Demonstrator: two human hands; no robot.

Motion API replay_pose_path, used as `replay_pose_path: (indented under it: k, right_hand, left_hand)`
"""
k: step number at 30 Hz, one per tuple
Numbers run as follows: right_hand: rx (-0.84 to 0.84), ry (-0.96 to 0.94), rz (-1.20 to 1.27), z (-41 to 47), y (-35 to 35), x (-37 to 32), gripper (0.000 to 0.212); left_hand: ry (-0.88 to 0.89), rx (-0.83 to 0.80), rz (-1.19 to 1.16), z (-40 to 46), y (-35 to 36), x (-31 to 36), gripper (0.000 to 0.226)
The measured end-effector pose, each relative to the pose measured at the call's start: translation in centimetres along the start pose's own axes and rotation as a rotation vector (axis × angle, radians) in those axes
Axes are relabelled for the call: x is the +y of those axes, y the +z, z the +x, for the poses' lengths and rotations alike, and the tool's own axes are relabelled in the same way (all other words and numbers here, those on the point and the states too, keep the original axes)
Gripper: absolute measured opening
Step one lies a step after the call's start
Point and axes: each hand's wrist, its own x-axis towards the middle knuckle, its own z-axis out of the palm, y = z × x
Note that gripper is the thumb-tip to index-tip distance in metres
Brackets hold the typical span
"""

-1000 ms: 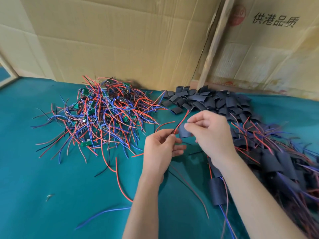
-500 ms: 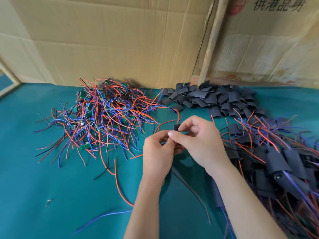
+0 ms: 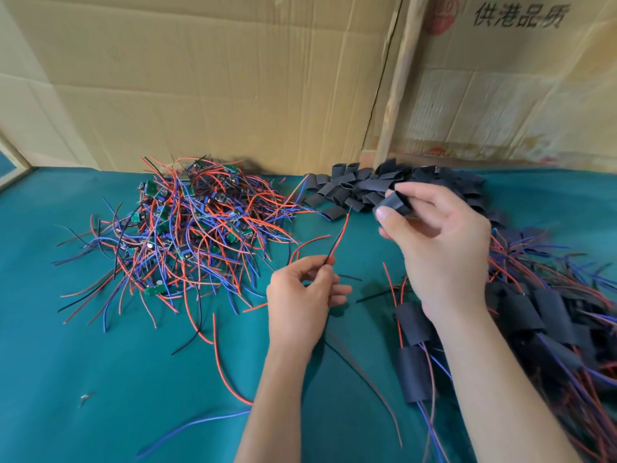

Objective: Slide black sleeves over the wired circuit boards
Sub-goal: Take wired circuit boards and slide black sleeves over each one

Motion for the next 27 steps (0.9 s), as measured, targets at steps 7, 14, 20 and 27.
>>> replay_pose_path:
  k: [7, 14, 20, 27]
  right_hand:
    - [-0.039, -0.147, -0.132, -1.2, 2.0, 0.2, 0.027]
    - [0.083, -0.122, -0.145, -0.9, 1.2, 1.8, 0.026]
    - [0.130, 0.089, 0.198, -0.3, 0.8, 1.9, 0.027]
    - [-0.023, 0.275, 0.491, 0.1, -0.1, 2.0, 0.020]
  left_hand:
    - [0.039, -0.016, 0.085, -0.3, 0.4, 0.0, 0.020]
    - [0.068, -0.052, 0.105, -0.4, 0.3, 0.2, 0.023]
    - [0.067, -0.096, 0.116, -0.4, 0.2, 0.4, 0.026]
    - [0.033, -0.095, 0.107, -0.5, 0.3, 0.5, 0.024]
